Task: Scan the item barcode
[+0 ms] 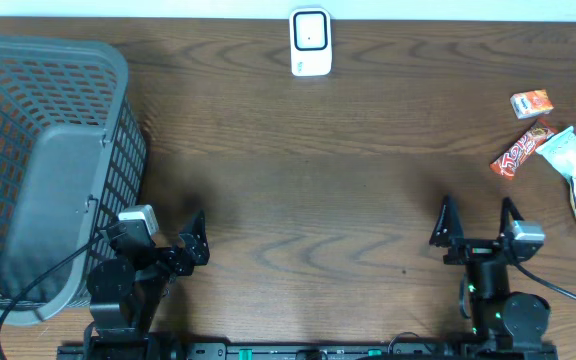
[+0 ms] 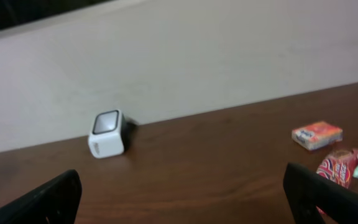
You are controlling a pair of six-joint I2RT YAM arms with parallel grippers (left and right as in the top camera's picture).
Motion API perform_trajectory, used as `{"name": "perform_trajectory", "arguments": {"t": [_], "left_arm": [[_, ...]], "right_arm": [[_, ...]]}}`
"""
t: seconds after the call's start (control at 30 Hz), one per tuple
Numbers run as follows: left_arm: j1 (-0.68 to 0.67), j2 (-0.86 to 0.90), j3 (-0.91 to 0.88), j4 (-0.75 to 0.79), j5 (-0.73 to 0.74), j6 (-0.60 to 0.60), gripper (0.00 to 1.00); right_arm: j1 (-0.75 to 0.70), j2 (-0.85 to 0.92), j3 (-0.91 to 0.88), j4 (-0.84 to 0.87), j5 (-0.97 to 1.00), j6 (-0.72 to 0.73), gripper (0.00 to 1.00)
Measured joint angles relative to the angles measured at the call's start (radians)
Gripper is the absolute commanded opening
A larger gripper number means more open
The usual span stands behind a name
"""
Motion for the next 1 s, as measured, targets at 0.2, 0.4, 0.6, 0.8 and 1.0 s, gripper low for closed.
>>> {"name": "perform_trajectory", "arguments": {"t": [0.2,0.4,0.6,0.8,1.0], "left_arm": [[0.0,0.0,0.0,0.0,0.0,0.0,0.98],[0.0,0.0,0.0,0.0,0.0,0.0,0.98],[0.0,0.0,0.0,0.0,0.0,0.0,0.98],[0.0,0.0,0.0,0.0,0.0,0.0,0.98],[0.0,0.0,0.0,0.0,0.0,0.0,0.98]], "right_arm": [[0.001,0.0,-0.1,0.063,0.016,-0.017,0.99],[0.003,0.0,-0.111,0.013,0.027,-0.09,0.99],[0.009,0.0,-0.111,-0.005,0.03,-0.143,0.99],[0.01,0.0,-0.111,-0.005,0.03,-0.154,0.99],[0.01,0.0,-0.111,-0.005,0.03,-0.159,0.99]]}}
